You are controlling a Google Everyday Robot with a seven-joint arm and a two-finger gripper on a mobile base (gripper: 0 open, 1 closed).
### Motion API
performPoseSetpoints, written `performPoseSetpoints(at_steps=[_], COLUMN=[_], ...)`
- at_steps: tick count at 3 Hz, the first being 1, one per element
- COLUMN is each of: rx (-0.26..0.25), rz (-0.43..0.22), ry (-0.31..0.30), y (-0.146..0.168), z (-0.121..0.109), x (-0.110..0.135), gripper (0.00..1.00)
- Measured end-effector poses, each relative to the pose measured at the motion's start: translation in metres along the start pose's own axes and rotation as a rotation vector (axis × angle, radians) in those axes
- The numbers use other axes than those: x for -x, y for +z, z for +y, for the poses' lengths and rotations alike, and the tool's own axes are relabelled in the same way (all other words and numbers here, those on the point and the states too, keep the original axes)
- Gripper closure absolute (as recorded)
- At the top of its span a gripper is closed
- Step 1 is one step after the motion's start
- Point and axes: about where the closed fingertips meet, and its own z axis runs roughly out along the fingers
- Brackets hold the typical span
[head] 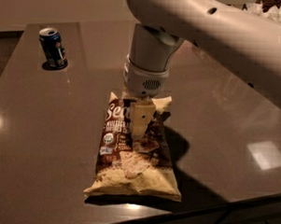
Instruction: Move brown chip bag near pepsi can
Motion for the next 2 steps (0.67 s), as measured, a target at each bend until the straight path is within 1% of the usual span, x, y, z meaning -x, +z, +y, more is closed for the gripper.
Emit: performPoseSetpoints(at_steps=[1, 2], rx=[-0.013, -0.034], rz=[-0.023, -0.065], ry=[-0.004, -0.006], y=[-0.016, -0.039], z=[0.004, -0.003], x=[0.012, 0.03], gripper=[0.64, 0.88])
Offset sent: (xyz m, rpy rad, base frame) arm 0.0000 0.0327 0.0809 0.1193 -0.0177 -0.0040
